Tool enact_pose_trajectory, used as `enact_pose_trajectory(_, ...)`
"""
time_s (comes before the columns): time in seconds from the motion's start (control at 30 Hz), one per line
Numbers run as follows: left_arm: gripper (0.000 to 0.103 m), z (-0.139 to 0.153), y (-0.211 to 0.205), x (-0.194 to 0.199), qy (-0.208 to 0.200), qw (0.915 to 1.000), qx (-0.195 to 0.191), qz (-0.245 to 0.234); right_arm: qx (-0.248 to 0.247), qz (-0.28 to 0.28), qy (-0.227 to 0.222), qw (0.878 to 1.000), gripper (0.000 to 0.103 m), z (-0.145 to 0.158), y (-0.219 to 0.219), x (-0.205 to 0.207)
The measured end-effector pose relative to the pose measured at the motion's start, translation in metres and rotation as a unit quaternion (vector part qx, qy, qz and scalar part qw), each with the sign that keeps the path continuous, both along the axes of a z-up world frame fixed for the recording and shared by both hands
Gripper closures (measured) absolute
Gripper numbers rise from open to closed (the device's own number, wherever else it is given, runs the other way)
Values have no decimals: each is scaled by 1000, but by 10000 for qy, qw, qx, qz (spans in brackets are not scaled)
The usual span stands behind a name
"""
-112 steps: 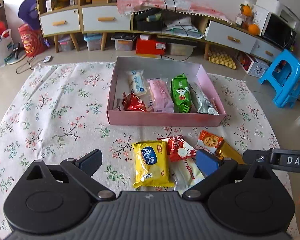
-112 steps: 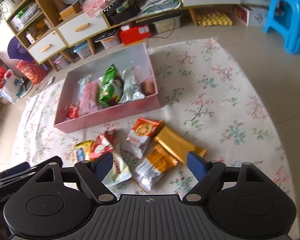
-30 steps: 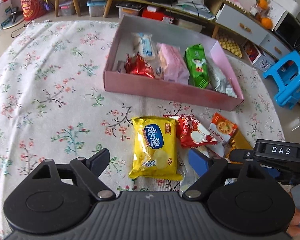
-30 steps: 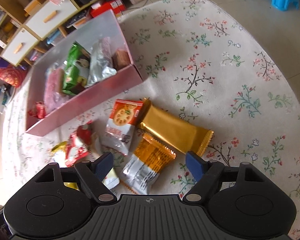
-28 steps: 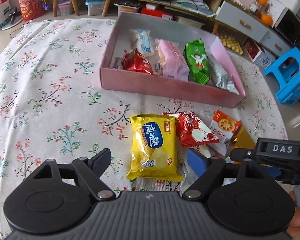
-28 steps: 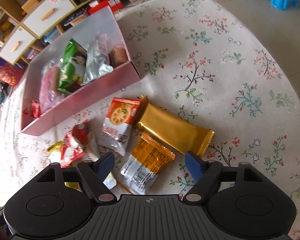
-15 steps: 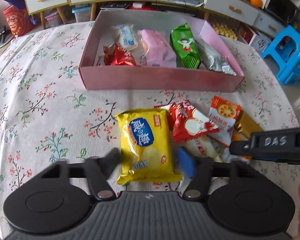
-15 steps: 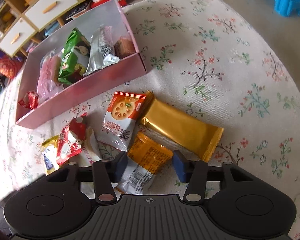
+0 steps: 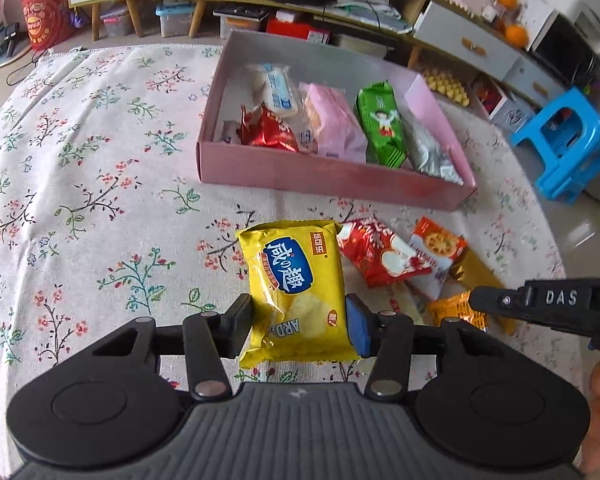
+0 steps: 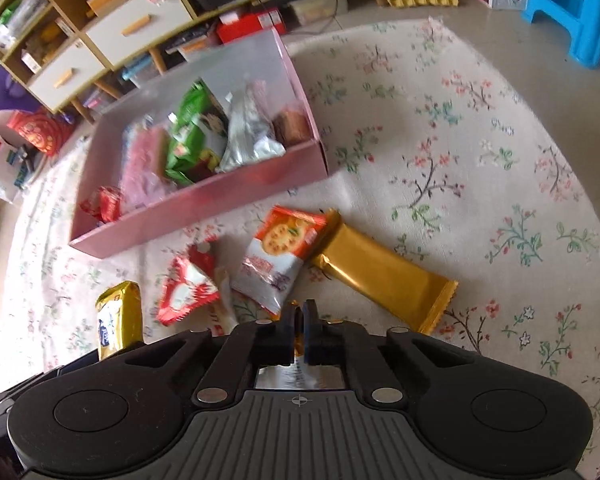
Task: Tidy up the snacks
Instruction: 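Grasp the yellow packet with the left gripper while the right gripper grasps the orange-and-silver packet, then carry both packets over the pink box and open both grippers inside it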
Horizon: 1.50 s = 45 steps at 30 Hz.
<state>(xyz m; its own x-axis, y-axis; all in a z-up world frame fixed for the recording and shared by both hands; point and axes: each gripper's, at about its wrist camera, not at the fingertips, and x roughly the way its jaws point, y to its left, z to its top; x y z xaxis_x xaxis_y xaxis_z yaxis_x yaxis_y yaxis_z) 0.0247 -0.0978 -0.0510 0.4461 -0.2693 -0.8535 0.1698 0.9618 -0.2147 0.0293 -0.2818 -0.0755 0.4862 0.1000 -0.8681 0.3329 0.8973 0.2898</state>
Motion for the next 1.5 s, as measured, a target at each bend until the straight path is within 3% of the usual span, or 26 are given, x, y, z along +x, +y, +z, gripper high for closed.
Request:
enact_pose_trajectory(0.23,58,20,9,0,-189,9991,-371,53,-44,-37,-491,9988,101,24,-2,-13)
enact_pose_trajectory(0.37,58,39,22,2,-611,9969,-464,180,-77,-221,-800,9965,101,36,-13,-16)
enact_pose_trajectory(0.6,58,53,45,30,-993,9897,-829,607,-265,-443,-1410,9887,101,54,-24,-9)
enact_pose_trajectory(0.8,58,50,34,58,-1273,9840,-1150,485,-241,-539,-1872,9805,101,67,-26,14)
enact_pose_trajectory(1.07,58,39,20,85,-1365,9845,-1076,219,-479,-400,-2168,9742,101,68,-26,60)
enact_pose_trajectory(1.5,57,16,9,112,-1293,9902,-496,196,-936,-239,-1986,9753,101,31,-25,126)
